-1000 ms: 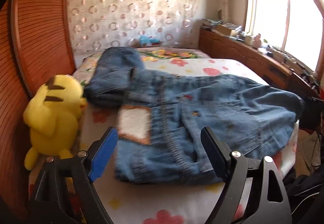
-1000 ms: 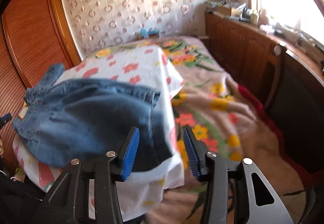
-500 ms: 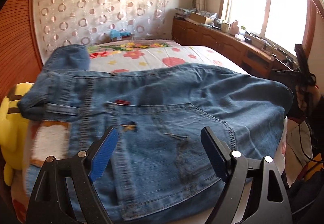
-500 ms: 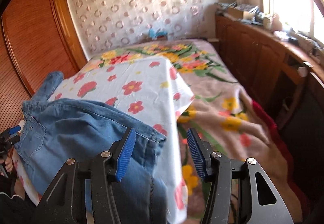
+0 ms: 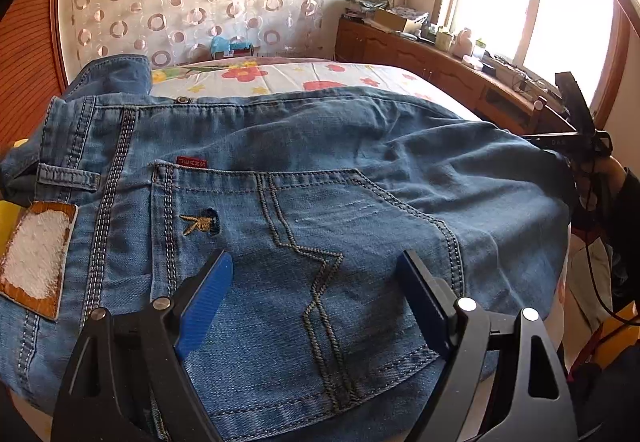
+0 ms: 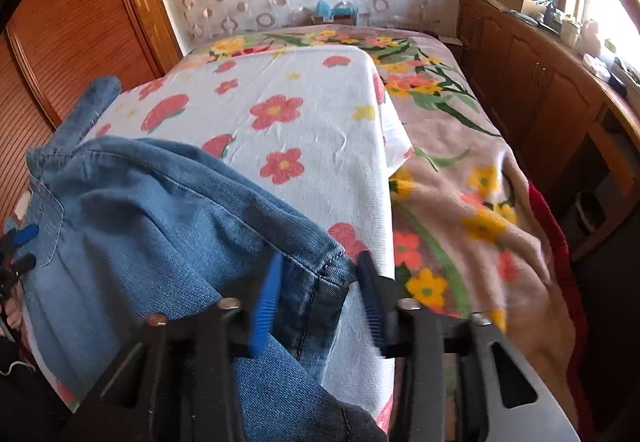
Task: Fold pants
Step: 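Open the right gripper and raise both grippers above the folded jeans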
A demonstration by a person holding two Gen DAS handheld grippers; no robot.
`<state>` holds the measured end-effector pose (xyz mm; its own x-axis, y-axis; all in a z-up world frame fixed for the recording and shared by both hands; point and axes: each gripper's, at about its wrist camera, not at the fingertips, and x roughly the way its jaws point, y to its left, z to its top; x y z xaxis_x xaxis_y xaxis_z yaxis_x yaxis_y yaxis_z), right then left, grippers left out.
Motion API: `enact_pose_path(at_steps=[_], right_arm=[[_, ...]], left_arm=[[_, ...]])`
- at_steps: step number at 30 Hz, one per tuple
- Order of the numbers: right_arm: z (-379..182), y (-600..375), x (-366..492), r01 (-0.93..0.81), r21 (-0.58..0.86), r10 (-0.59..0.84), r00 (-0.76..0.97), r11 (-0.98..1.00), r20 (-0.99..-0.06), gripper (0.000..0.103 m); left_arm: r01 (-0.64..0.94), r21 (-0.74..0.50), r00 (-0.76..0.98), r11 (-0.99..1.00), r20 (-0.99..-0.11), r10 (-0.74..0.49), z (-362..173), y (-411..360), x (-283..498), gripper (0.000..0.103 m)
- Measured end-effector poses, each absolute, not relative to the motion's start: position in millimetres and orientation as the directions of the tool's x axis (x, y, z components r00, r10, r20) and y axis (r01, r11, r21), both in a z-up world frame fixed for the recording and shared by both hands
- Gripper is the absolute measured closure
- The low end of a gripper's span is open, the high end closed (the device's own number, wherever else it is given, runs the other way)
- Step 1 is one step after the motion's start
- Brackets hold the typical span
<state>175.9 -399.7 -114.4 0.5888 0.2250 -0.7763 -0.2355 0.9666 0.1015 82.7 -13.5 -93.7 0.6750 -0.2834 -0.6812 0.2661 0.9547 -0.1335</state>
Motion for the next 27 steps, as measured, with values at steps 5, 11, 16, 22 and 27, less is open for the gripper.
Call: enact_pose_path(at_steps=[5,11,16,22,27], right_arm=[[-96.8,-398.6,181.0,-0.245,0.077,0.221,0.64,0.966,-0.736,0.088],[-54.7,-396.8,189.9,-0.182,0.031,0.161,0.768,0.983,-0.62,0.088],[-61.7,-378.4,206.6,-0.158,-0.025,0.106,0.762,0.987,-0.639,0.088],[-73.3,-379.2,196.7,-0.116,0.003,0.09,0.758,0.993,-0.647,0.06],[-70.7,-397.6,158.4,-0.092,0.03,0.09,0.767,0.995,-0.635,0.055]], left_arm=[[0.263,-0.132,0.678,0.956,-0.68,-0.28,-92.5,-13.8,82.3,0.018],[0.258,-0.129,0.679,0.957,-0.68,-0.275,-94.1,-14.8,83.1,0.018],[0.253,-0.118,0.683,0.96,-0.681,-0.264,-96.3,-16.3,82.5,0.017],[0.252,-0.117,0.689,0.961,-0.676,-0.263,-95.8,-15.6,82.4,0.017],[0.249,-0.109,0.694,0.962,-0.673,-0.256,-95.9,-16.0,82.1,0.017]])
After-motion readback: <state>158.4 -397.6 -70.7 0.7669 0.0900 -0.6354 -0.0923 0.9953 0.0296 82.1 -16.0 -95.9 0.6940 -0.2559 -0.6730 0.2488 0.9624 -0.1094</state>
